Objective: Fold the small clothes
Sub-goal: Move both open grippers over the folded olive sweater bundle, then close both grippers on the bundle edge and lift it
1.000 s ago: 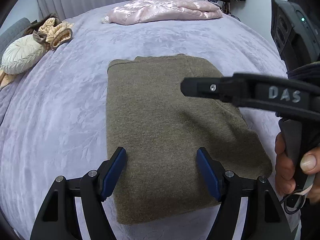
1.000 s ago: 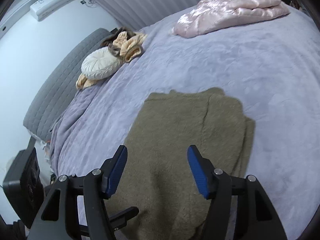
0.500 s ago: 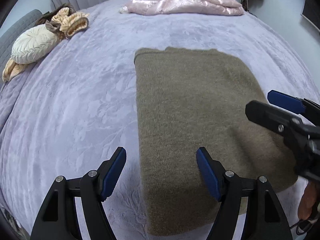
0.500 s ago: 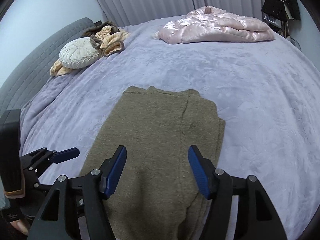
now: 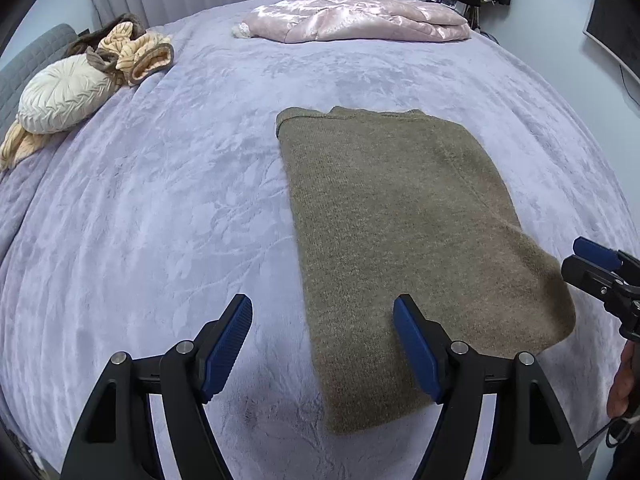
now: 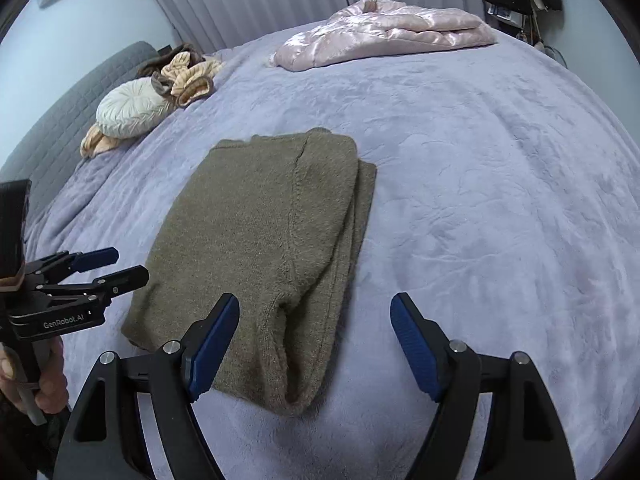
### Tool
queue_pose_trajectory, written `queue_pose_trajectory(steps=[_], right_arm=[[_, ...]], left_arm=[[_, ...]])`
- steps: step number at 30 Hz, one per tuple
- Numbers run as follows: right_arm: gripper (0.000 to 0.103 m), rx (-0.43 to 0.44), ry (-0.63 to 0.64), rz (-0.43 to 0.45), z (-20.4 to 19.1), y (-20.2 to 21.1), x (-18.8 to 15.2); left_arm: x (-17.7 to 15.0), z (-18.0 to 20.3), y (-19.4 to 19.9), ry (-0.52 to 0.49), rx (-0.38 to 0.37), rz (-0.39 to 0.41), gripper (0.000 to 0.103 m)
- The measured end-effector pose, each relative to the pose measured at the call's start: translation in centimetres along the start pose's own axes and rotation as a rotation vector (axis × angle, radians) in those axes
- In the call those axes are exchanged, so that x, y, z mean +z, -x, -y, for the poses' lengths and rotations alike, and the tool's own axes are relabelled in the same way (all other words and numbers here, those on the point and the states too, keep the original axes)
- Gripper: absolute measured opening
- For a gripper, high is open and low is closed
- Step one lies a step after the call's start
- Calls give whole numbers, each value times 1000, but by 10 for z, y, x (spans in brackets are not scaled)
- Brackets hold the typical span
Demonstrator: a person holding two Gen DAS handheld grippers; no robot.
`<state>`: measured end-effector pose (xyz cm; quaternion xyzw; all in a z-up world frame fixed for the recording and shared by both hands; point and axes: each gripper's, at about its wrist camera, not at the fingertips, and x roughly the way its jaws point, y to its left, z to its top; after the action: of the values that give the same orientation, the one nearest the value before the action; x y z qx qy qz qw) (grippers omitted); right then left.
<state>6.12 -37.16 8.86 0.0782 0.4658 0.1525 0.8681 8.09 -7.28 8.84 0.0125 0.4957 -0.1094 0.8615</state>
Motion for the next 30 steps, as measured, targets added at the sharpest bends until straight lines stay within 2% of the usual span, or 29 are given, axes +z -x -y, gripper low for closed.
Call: queue_pose_trajectory(steps=[4,7,10,14,21,23,25,26,29,30], right_arm=[[81,18,-56,-16,15,-4,12],[81,86,-107,-27,25,-11,23],[81,143,-156,-50,32,-27,35],[81,187,-203,-106,36,-56,46],[81,256,-177,-193,21,-97,47],[82,243,-157,-204,15,-109,45],[88,251,-161,-201,12,-116,44],[90,256,-170,-195,11,-119,45],[93,242,-156,-179,3,-124,44],[93,229,-131,-177,-1,-124,44]], left_arm=[[20,-29,-20,118,-145,-98,74],[36,-41,-38,131,-166,-144,74],[49,-48,-54,155,-222,-185,74],[57,-44,-66,179,-267,-199,74],[61,-24,-91,155,-348,-230,74],[61,-20,-101,160,-371,-230,87],[61,-18,-115,165,-396,-246,101],[59,-18,-120,176,-410,-252,102],[61,-16,-121,195,-416,-228,101],[61,-12,-118,174,-410,-213,93]])
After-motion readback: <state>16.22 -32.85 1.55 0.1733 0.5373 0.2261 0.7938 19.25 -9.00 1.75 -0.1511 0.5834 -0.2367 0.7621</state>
